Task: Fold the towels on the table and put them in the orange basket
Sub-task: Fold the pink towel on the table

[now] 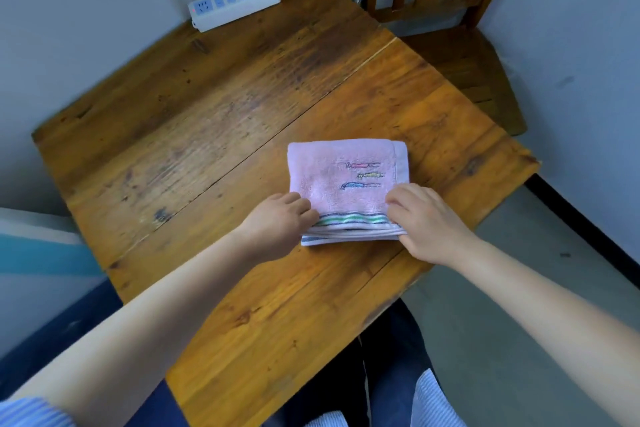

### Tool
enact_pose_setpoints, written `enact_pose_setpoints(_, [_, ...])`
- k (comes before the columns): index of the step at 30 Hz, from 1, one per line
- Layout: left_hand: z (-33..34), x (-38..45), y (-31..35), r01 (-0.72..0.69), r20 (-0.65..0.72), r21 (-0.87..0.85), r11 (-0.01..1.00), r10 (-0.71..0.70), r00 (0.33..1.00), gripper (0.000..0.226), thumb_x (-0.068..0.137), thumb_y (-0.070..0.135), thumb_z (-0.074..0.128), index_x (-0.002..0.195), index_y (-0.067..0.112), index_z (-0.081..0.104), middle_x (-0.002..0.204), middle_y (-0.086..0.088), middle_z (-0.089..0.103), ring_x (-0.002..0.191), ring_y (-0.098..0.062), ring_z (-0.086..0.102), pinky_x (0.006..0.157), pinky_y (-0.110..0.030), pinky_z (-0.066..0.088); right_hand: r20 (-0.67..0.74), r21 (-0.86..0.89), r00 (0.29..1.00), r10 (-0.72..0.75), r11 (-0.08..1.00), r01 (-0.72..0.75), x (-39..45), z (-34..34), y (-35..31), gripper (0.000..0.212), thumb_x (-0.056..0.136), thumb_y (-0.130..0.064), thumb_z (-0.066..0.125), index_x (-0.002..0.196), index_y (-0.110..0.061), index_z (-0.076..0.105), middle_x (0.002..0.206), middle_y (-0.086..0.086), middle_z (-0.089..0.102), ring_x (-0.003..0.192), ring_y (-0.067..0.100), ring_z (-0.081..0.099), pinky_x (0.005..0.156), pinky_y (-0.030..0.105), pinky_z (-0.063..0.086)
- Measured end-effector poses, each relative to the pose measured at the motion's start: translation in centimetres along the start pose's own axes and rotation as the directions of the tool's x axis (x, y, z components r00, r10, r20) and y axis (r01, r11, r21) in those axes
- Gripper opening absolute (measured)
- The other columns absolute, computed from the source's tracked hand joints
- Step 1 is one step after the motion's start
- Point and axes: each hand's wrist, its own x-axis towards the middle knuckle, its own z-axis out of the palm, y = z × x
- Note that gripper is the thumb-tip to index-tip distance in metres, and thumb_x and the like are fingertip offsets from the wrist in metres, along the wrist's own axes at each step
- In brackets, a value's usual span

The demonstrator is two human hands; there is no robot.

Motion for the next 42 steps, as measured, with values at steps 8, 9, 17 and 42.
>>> enact_pose_setpoints(8, [4.8, -1.1, 1.9, 0.118, -0.037, 0.018, 0.993, -0.117, 0.992, 0.041, 0.022, 0.019, 0.085, 0.06, 0.016, 0.068, 0.059, 0.005, 0.062, 0.05, -0.013, 0.06, 0.041, -0.012, 0.04, 0.086, -0.097, 0.995, 0.043, 0.995, -0.034, -2.3, 3.2, -0.6, 0.042, 0.032, 0.004, 0.081, 0.07, -0.007, 0.068, 0.101, 0.016, 0.07, 0.097, 0.034, 0.067, 0.078, 0.05, 0.052])
enact_pose_setpoints(9, [4.9, -1.2, 2.0, 0.126, -0.044, -0.002, 0.992, -0.126, 0.991, 0.041, 0.025, 0.019, 0.085, 0.063, 0.015, 0.069, 0.062, 0.004, 0.063, 0.052, -0.013, 0.061, 0.042, -0.013, 0.04, 0.105, -0.109, 0.994, 0.041, 0.994, -0.029, -2.6, 3.2, -0.4, 0.044, 0.032, 0.001, 0.082, 0.073, -0.009, 0.069, 0.104, 0.015, 0.069, 0.1, 0.033, 0.066, 0.08, 0.052, 0.05])
enact_pose_setpoints(17, [2.6, 1.0, 0.9, 0.218, -0.407, -0.282, 0.934, -0.322, 0.855, 0.033, 0.067, 0.007, 0.038, 0.075, -0.001, 0.069, 0.074, -0.014, 0.068, 0.059, -0.029, 0.063, 0.049, -0.028, 0.053, -0.135, -0.039, 0.989, 0.057, 0.997, -0.063, 2.8, 0.6, 1.0, 0.027, 0.056, 0.008, 0.067, 0.082, 0.0, 0.072, 0.094, 0.017, 0.072, 0.092, 0.037, 0.068, 0.08, 0.062, 0.045])
enact_pose_setpoints(42, [6.9, 4.9, 2.6, 0.76, 0.149, -0.563, 0.324, -0.865, 0.479, 0.064, 0.096, 0.039, 0.033, 0.147, 0.011, 0.007, 0.156, -0.011, 0.008, 0.142, -0.023, 0.014, 0.111, -0.032, 0.019, 0.359, -0.172, 0.864, 0.352, 0.935, -0.309, 7.8, 2.6, 5.1, 0.061, 0.096, -0.046, 0.022, 0.146, -0.013, 0.015, 0.156, 0.001, 0.011, 0.144, 0.02, -0.007, 0.114, 0.048, -0.011])
